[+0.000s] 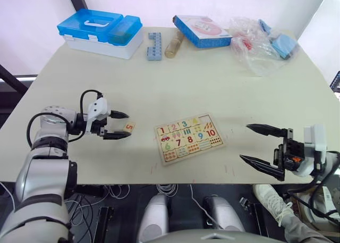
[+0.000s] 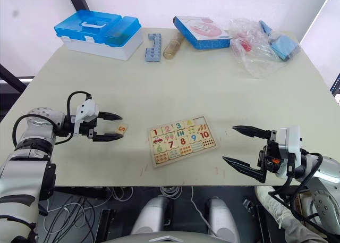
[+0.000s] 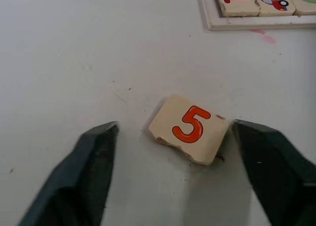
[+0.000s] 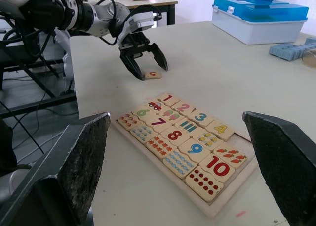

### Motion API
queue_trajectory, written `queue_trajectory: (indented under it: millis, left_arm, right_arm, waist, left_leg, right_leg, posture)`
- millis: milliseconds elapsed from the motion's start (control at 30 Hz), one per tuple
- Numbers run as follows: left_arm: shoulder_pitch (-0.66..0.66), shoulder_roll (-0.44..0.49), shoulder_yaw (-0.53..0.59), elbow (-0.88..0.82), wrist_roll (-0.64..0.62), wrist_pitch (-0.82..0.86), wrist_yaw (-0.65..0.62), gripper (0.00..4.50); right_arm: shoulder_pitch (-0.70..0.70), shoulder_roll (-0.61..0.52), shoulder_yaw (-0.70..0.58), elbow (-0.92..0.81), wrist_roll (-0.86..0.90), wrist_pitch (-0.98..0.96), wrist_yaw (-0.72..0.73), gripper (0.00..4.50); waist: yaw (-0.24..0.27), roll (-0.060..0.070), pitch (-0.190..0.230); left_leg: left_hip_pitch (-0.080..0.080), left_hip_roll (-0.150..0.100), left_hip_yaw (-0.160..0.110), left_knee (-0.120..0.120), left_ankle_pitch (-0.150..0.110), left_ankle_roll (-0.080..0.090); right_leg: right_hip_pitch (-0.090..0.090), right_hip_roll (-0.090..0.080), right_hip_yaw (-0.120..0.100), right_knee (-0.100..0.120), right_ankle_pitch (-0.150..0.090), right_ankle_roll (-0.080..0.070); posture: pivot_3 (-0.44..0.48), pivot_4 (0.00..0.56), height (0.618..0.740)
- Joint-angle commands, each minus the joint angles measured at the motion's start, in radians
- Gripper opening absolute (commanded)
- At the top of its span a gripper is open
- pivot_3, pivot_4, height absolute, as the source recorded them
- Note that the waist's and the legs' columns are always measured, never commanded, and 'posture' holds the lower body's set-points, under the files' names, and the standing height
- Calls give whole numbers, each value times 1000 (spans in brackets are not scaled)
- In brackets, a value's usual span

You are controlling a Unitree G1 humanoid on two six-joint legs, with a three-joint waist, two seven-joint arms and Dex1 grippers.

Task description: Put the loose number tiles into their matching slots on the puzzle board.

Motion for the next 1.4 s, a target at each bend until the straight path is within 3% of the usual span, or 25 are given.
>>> queue_trajectory:
  millis: [33,200,333,400,600,733,900,1000,1067,1133,1267,1400]
  left_arm:
    - [-15,-1,1,-5,17,-2,-30,3859]
    - [-18,6,-16,-5,24,-5,-30,3859]
    - [-14,10,-27,-6,22,-7,-30,2723]
    - [-10,13,-34,-9,21,-13,-30,1719]
    - [0,18,-7,-40,-23,31,-30,1708]
    - [73,25,36,-196,-35,115,80,1708]
    - [398,60,148,-903,-147,649,310,1708]
    - [571,54,248,-1345,-210,1090,526,1708]
    - [611,-13,327,-1612,-252,1516,688,1708]
    - [629,-94,379,-1818,-251,1795,815,1708]
    - [619,-309,459,-2065,-161,2076,1048,1708]
    - [685,-485,465,-2180,-87,2101,1261,1708]
  right_arm:
    - [3,1,-24,-28,11,-14,-2,4500]
    - [8,5,-20,-34,8,-16,-9,4500]
    - [8,10,-16,-35,5,-17,-11,4500]
    - [7,11,-16,-34,5,-17,-11,4500]
    - [7,16,-12,-33,0,-20,-9,4500]
    - [6,18,-11,-38,-1,-21,-13,4500]
    - [1,30,3,-38,-5,-26,-14,4500]
    - [-1,35,8,-32,-7,-29,-10,4500]
    - [0,35,8,-28,-5,-31,-5,4500]
    - [0,34,10,-22,-1,-32,3,4500]
    - [-10,35,17,-8,8,-24,16,4500]
    - [-26,23,15,21,13,-18,39,4500]
  waist:
    - [0,0,0]
    - [-1,0,0]
    - [-1,0,0]
    - [-1,0,0]
    - [-2,0,0]
    - [-2,0,0]
    - [-21,0,0]
    - [-25,0,0]
    - [-24,0,0]
    - [-21,0,0]
    - [-24,0,0]
    - [-30,0,0]
  left_leg:
    - [0,0,0,0,0,0]
    - [0,0,0,0,0,0]
    - [0,0,0,0,0,0]
    - [0,0,0,0,0,0]
    - [0,0,0,0,0,0]
    - [0,0,0,0,0,0]
    - [0,2,-1,0,0,0]
    - [1,4,-5,0,0,0]
    - [2,2,-5,0,0,0]
    - [2,2,-7,0,0,0]
    - [2,-1,-8,0,0,0]
    - [4,-1,-10,-1,0,0]
  right_leg:
    - [0,0,0,0,0,0]
    - [0,0,0,0,0,0]
    - [0,0,0,0,0,0]
    - [0,0,0,0,0,0]
    - [0,0,0,0,0,0]
    - [0,0,0,0,0,0]
    - [0,-1,0,1,0,0]
    - [0,-2,0,2,0,0]
    - [1,-2,0,2,0,0]
    - [2,-2,0,2,-1,2]
    - [2,-1,0,1,-2,3]
    - [3,1,1,2,-1,1]
  posture:
    - [0,150,740]
    - [0,150,740]
    - [0,150,740]
    - [0,150,740]
    - [0,150,740]
    - [0,150,740]
    - [0,150,740]
    - [0,150,740]
    - [0,150,740]
    - [0,150,740]
    - [0,150,740]
    - [0,150,740]
